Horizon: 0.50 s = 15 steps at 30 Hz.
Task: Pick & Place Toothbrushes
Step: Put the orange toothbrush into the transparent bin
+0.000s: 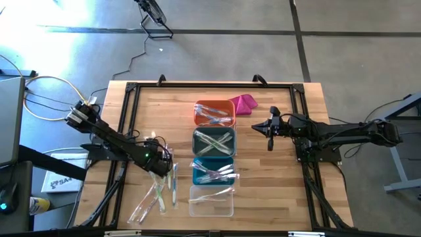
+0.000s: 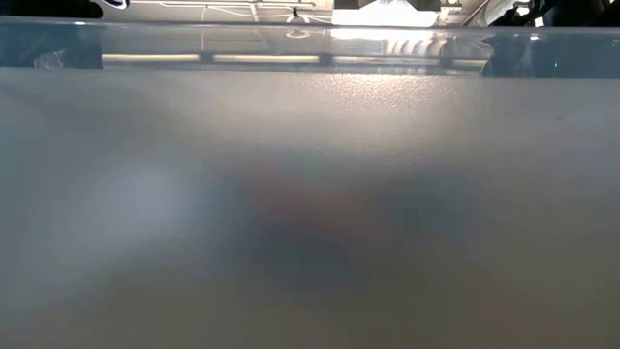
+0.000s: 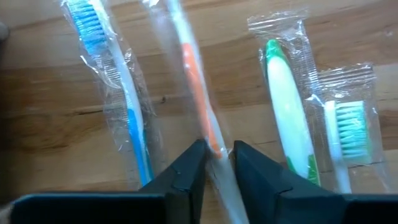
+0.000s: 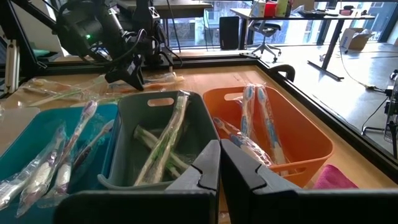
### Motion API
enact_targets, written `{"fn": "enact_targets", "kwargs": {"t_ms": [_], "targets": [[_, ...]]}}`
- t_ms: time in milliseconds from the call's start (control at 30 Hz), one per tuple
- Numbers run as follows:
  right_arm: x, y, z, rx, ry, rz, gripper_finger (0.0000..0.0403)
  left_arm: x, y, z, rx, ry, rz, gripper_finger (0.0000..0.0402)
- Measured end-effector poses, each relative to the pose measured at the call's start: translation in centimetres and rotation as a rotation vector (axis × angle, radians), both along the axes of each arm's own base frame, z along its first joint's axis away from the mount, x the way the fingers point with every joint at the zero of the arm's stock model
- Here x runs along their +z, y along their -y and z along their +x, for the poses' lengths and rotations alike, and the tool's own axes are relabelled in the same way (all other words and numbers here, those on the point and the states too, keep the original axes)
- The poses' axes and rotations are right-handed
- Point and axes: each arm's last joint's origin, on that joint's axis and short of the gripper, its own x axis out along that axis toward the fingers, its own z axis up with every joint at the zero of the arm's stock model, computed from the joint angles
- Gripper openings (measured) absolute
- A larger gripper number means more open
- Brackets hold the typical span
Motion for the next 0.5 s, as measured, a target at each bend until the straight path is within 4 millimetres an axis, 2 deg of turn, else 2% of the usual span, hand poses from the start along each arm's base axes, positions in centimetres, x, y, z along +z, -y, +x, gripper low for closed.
{"fn": "enact_targets", "kwargs": {"t_ms": [233, 500], "targets": [[0.00, -0.01, 0.00, 0.000, 0.000, 0.000, 0.0004, 0.00, -0.09, -0.02, -0.032, -0.006, 0.024, 0.0015], [0.00, 0.00, 0.00, 0.000, 0.000, 0.000, 0.0004, 0.01, -0.67, -0.81, -0.064, -0.083, 0.111, 0.0026]]}}
